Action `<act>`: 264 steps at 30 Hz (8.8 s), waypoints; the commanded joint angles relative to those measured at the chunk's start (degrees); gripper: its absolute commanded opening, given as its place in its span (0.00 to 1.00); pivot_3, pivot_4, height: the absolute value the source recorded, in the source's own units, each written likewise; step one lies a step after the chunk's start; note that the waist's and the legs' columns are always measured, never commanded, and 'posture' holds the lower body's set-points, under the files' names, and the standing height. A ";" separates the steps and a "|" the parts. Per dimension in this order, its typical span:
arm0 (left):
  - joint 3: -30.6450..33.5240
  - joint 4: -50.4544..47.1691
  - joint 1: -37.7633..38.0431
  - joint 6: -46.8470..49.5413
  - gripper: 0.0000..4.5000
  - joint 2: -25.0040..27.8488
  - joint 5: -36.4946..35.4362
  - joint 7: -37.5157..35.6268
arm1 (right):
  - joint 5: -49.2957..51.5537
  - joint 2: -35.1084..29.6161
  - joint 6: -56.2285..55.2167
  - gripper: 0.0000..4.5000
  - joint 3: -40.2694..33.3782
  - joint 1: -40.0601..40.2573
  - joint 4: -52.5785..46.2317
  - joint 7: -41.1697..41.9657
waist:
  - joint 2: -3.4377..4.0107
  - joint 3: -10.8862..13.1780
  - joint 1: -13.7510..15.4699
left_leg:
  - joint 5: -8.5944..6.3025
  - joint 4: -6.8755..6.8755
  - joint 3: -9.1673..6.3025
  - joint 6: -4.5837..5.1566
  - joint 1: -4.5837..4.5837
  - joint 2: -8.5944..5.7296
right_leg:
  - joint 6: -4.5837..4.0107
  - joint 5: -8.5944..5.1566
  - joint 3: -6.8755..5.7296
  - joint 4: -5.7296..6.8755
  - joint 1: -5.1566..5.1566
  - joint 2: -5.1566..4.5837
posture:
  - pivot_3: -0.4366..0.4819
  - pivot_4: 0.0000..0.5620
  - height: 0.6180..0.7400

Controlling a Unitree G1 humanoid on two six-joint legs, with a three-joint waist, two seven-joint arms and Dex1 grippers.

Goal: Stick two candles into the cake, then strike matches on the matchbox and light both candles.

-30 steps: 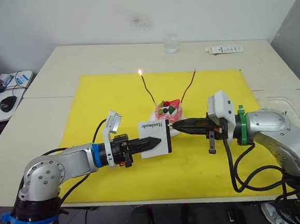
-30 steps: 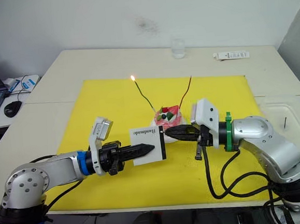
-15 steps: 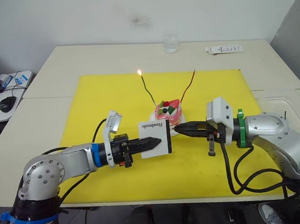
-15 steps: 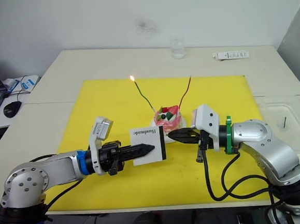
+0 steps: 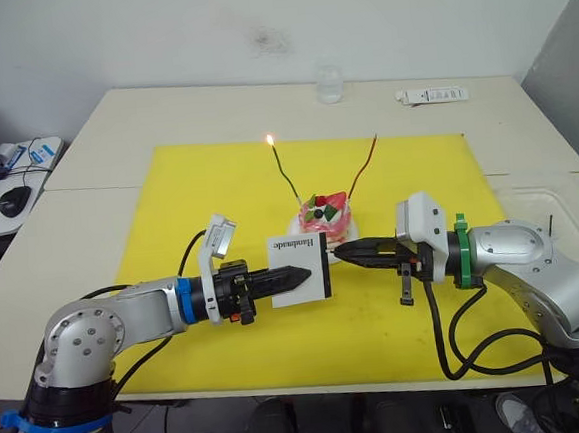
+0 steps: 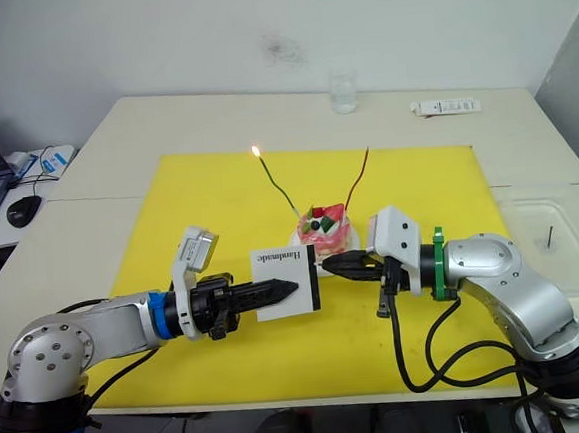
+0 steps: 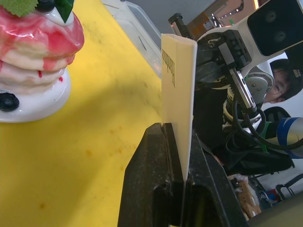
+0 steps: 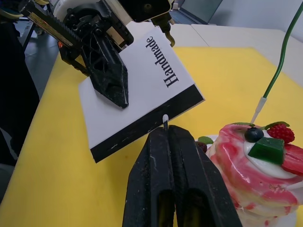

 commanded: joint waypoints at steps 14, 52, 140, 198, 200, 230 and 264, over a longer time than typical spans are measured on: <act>1.25 -1.29 -0.19 -0.20 0.00 0.41 -1.00 -0.87 | -5.70 -0.46 -5.34 0.01 4.25 -1.78 0.80 2.48 | 0.00 0.00 -0.01 | 0.01 0.00 0.01 -0.02 0.00 0.00 | 0.00 0.00 0.01 0.00 0.00 0.00 | 0.48 0.27 1.00; 1.42 -0.96 0.43 -0.25 0.00 0.31 0.47 -1.82 | -12.54 -19.09 0.26 0.01 0.73 0.87 11.55 6.03 | -0.08 -0.03 -0.10 | 0.04 0.01 -0.03 -0.02 0.04 0.04 | 0.16 -0.10 -0.02 0.01 0.02 0.03 | 0.48 0.27 1.00; 1.20 -3.71 2.02 0.20 0.00 1.49 -2.61 -1.10 | -13.13 3.79 -15.64 0.13 -5.49 5.04 34.79 0.27 | -0.04 -0.01 -0.04 | 0.19 0.00 -0.02 -0.27 0.06 0.03 | -0.11 0.06 -0.02 0.05 0.04 0.04 | 0.48 0.27 1.00; 0.06 3.52 -4.77 1.78 0.00 -1.67 -5.40 1.66 | 6.22 -4.73 6.41 0.00 -5.89 -1.99 -2.99 -1.57 | -0.04 -0.01 0.00 | 0.09 -0.01 -0.07 -0.09 0.00 0.01 | -0.07 0.04 -0.04 0.01 0.01 0.04 | 0.48 0.27 1.00; -0.05 3.66 -4.86 1.72 0.00 -1.86 -5.30 1.86 | 5.95 -4.72 5.57 0.00 -5.73 -1.91 -2.69 -1.11 | -0.04 -0.01 0.00 | 0.08 -0.01 -0.09 -0.09 0.00 0.02 | -0.06 0.03 -0.07 0.02 0.01 0.04 | 0.48 0.27 1.00; 0.43 3.20 -4.00 2.20 0.00 -2.04 -5.04 2.25 | -1.44 -1.37 -1.08 0.00 -1.00 -5.30 0.47 0.19 | -0.04 -0.01 0.00 | 0.18 -0.01 -0.07 -0.25 0.00 0.01 | -0.10 0.06 -0.05 0.00 0.01 0.03 | 0.48 0.27 1.00; 0.82 3.70 -3.92 2.28 0.00 -2.15 -5.46 2.74 | -5.52 -1.60 -3.07 0.00 1.55 -5.63 0.74 0.17 | -0.04 -0.01 0.00 | 0.17 -0.02 -0.08 -0.24 0.00 0.02 | -0.10 0.06 -0.06 0.01 0.00 0.03 | 0.48 0.27 1.00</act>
